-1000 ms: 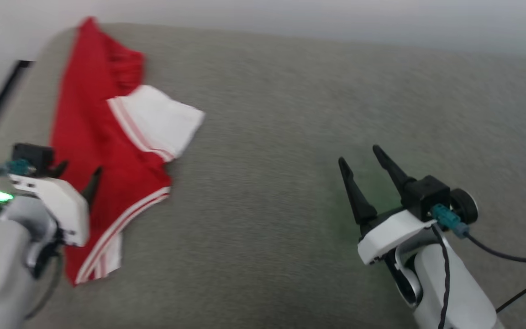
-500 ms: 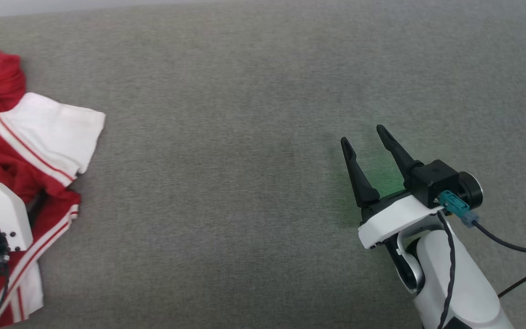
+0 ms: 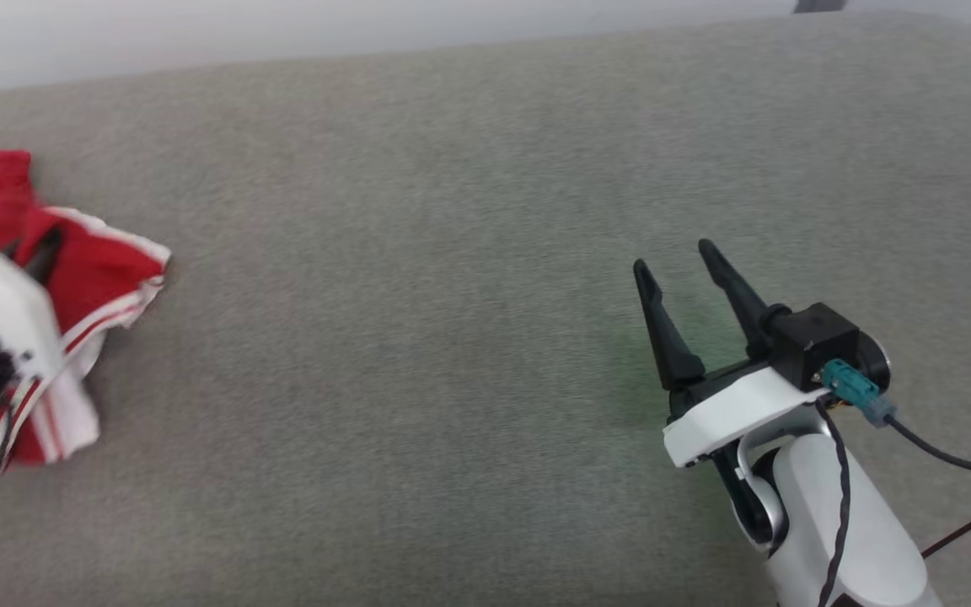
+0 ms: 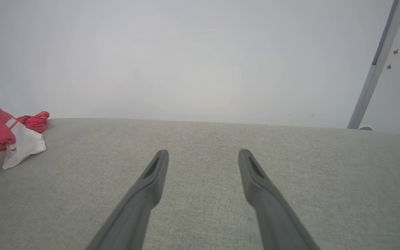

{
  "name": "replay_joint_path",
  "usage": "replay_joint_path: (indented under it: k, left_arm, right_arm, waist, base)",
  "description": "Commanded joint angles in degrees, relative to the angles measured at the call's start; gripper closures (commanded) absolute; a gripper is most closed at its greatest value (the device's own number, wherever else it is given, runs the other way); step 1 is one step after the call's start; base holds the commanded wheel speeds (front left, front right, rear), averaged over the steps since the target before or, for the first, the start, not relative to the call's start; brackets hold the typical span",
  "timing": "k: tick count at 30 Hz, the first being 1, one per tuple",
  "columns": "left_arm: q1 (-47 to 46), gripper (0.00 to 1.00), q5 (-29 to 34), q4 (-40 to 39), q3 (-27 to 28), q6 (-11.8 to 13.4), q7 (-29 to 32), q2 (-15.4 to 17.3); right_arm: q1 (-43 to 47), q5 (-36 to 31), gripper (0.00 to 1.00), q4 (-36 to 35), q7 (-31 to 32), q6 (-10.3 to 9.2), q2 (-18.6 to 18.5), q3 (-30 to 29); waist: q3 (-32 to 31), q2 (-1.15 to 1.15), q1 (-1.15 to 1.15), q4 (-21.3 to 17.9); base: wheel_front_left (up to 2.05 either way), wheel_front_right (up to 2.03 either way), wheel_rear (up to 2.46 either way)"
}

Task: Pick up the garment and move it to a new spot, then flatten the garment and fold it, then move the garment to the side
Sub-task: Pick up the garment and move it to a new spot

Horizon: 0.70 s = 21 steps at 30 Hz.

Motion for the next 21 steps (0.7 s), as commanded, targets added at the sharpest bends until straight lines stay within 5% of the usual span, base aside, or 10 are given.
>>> replay_joint_path:
  k: [1,10,21]
  left_arm:
    - [-2.28,1.00,0.89,-1.95,-1.07,0.18,-0.78,-0.63]
    - [-10.81,1.00,1.26,-13.67,-8.18,0.18,0.89,-4.44]
    - [-19.38,1.00,-7.31,-25.08,-20.78,0.18,6.34,-16.96]
  right_arm:
    - [0.84,0.73,0.00,-0.24,-0.29,-0.04,-0.01,0.25]
    - [1.68,4.14,0.00,-1.81,-0.29,-0.03,-0.01,-0.18]
    - [1.71,10.04,0.00,-4.49,-0.29,-0.03,0.01,-0.43]
  waist:
    - [-0.78,0.00,0.00,-1.87]
    - [0.31,0.00,0.00,-8.98]
    - [4.39,0.00,0.00,-19.54]
  base:
    - [0.00,0.00,0.00]
    - [0.00,0.00,0.00]
    - [0.00,0.00,0.00]
